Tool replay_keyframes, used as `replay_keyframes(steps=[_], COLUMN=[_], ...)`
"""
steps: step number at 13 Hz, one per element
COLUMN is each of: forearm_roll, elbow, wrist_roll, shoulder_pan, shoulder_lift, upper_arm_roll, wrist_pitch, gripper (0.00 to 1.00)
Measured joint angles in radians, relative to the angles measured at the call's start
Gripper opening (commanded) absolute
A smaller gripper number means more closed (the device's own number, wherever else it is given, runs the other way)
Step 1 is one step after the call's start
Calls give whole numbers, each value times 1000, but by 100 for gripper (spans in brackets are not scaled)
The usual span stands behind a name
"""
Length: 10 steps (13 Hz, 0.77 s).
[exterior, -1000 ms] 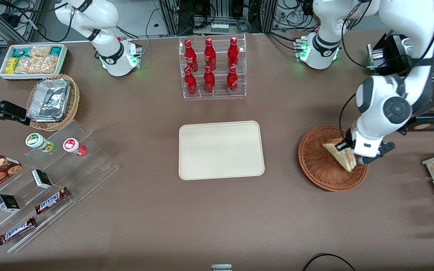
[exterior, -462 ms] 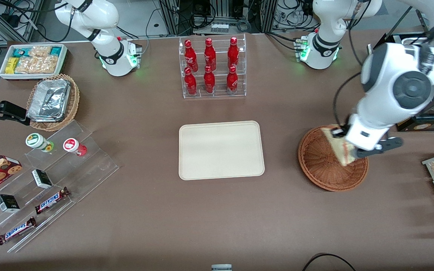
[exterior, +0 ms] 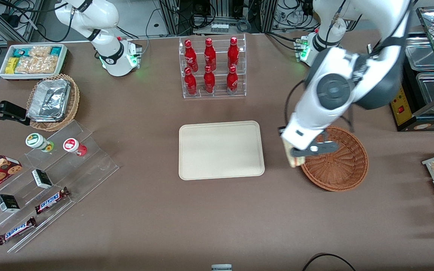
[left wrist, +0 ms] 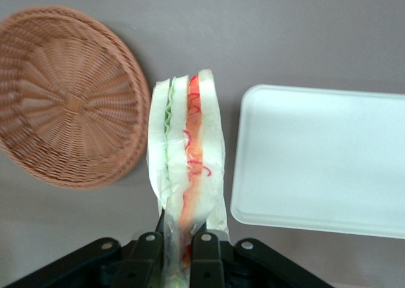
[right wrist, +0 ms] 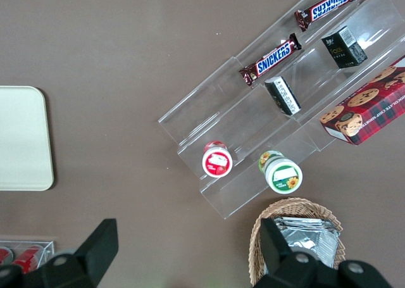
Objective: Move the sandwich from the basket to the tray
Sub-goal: 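Lift the sandwich out of the basket and carry it over the tray, then lower the sandwich onto the tray center with the left gripper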
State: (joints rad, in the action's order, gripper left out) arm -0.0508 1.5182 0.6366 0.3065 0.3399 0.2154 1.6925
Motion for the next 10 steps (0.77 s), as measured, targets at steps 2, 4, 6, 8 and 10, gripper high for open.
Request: replay_keyframes(steps=[2, 4, 6, 8, 10], forearm_roll=[2, 2, 14, 20, 22], elbow=[-46, -106, -139, -144, -146], wrist_roll=[63, 112, 125, 130, 131], shoulder_pan=[66, 130, 173, 202, 220], shoulder_lift=[67, 148, 217, 264, 295], upper_arm_roll=[1, 2, 2, 2, 2], wrist_pitch=[2, 26, 97, 167, 202], gripper=[0, 0, 0, 0, 0])
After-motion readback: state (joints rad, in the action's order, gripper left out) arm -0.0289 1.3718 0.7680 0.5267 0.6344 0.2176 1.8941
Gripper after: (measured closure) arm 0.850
